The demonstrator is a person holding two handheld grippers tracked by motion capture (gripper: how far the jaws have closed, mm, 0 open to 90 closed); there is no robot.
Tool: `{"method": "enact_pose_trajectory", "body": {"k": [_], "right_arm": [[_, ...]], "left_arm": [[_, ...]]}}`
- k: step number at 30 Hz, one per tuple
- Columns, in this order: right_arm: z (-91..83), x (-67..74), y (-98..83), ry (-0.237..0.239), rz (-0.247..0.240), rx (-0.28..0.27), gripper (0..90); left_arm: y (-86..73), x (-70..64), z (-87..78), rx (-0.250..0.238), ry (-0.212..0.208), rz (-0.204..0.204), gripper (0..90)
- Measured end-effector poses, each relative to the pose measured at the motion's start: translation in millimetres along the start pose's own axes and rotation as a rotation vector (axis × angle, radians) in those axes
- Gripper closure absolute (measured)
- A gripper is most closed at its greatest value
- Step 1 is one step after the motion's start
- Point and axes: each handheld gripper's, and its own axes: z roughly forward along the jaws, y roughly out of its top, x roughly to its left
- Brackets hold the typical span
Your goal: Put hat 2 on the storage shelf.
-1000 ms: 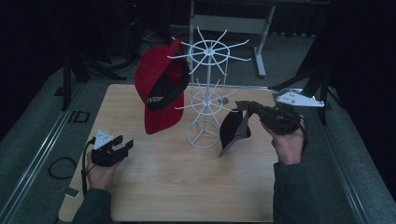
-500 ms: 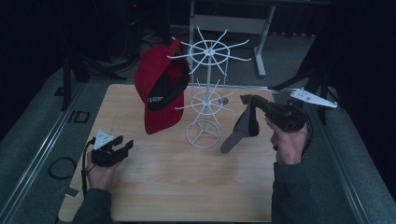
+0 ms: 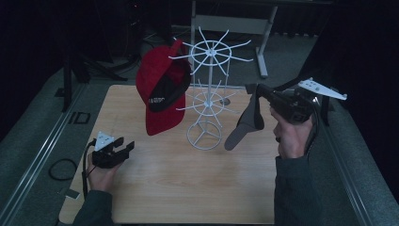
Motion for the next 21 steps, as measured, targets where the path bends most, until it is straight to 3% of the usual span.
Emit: {"method": "enact_pose_trajectory", "body": {"k": [10, 21], "right_arm": [[3.6, 9.0, 18.9, 0.001, -0.046, -0.026, 88.6], [4.0, 14.3, 34.3, 0.006, -0.058, -0.064, 88.7]], "left_arm": [[-0.5, -0.4, 0.6, 0.002, 0.001, -0.001, 50.1], [-1.1, 0.7, 0.9, 0.0, -0.004, -0.009, 50.1]]}}
